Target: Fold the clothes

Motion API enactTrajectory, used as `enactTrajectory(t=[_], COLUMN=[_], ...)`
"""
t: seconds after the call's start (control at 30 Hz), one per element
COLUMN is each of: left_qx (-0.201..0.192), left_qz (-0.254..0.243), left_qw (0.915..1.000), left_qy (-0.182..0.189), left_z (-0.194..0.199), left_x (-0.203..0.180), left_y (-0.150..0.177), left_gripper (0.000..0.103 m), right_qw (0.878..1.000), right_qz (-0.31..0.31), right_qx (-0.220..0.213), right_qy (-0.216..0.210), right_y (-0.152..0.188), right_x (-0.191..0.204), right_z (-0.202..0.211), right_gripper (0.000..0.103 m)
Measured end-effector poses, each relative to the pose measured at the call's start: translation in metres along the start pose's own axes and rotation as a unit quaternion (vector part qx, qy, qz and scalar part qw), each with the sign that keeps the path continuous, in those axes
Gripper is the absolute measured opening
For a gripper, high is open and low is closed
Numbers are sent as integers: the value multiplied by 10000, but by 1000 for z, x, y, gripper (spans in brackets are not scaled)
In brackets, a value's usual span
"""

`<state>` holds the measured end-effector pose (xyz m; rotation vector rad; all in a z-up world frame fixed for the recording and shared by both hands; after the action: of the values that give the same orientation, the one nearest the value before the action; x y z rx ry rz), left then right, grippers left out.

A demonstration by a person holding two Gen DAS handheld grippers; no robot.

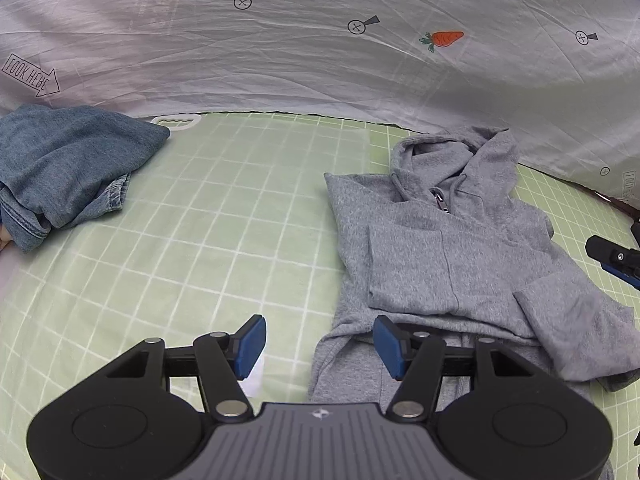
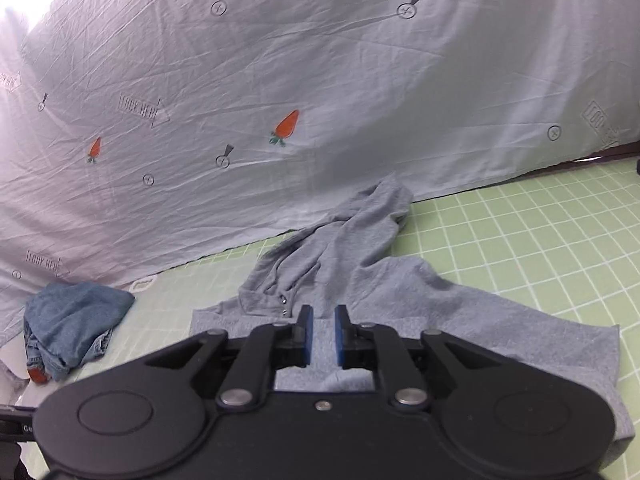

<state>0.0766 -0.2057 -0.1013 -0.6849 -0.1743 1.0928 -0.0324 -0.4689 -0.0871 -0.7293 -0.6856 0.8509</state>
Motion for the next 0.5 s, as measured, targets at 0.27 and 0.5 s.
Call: enactTrajectory(t=[0.27,0.5], left_qx=[78,216], left_qz=[-231,-815], left_qw=[9996,9954], left_qy=[125,456], left_z=[-14,-38], left_x=[-25,-92], left_y=[-5,-12], left_gripper=[67,67], right_qw=[9887,9651], right_qz=[76,-563], right_qx=[-79,118], right_qy=[1493,2556], right_y=[18,51], right_x=[-80,-175], right_z=[23,55], right_gripper=[103,103])
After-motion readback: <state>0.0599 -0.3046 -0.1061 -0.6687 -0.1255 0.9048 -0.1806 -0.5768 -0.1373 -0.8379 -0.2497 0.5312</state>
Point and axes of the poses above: each gripper's, at about its wrist camera, not at the fingertips, and z roughly against the way its jaws point, x to its left, y to its underside, the point moved 5 cm from there along -z, roughly the way its jaws point, and after that the axes turned 8 degrees about y, right-handed, at the moved point
